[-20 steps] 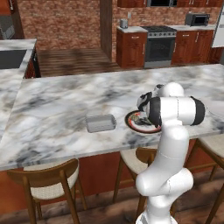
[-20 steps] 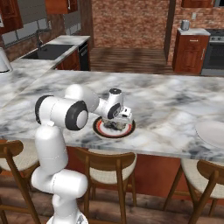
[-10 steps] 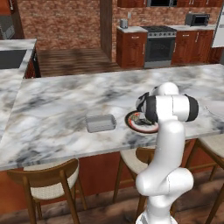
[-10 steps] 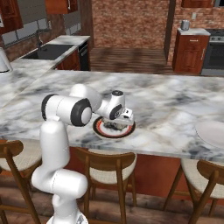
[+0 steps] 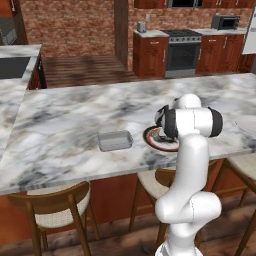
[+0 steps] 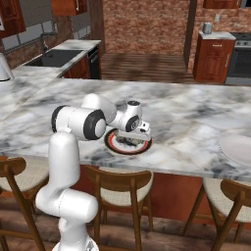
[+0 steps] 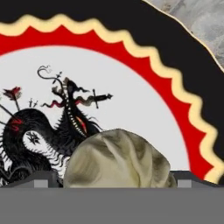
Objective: Place two dumplings into each of the tupperware containers and then place the containers in the fridge.
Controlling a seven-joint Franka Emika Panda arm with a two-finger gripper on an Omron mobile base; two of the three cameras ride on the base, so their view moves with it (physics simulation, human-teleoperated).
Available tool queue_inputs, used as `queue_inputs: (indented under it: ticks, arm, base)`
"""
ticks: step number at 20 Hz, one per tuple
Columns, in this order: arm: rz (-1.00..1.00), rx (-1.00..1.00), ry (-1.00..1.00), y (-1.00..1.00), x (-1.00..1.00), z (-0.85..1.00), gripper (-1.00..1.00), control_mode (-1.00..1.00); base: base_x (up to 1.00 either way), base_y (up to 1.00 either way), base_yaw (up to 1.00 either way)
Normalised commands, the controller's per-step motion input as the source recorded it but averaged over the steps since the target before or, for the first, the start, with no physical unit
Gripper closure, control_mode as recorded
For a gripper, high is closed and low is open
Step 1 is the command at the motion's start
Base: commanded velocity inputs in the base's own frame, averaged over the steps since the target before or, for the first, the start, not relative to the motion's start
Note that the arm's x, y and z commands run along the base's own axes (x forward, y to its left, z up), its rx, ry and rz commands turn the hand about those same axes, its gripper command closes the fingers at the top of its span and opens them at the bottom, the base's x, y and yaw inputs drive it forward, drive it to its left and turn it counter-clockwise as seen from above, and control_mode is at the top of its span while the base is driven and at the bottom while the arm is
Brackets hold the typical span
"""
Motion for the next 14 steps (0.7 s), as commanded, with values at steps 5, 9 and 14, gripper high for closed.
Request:
queue_inputs:
  ticks: [5, 9, 14]
  arm:
    - [0.0, 0.0, 0.08, 0.0, 0.0, -0.11, 1.0, -1.0]
    - [0.0, 0.0, 0.02, 0.0, 0.0, -0.04, 1.0, -1.0]
    - [0.0, 0.0, 0.03, 0.04, 0.02, 0.17, 1.0, -1.0]
  base:
    - [0.0, 0.0, 0.0]
    - [0.0, 0.0, 0.0]
    - [0.0, 0.0, 0.0]
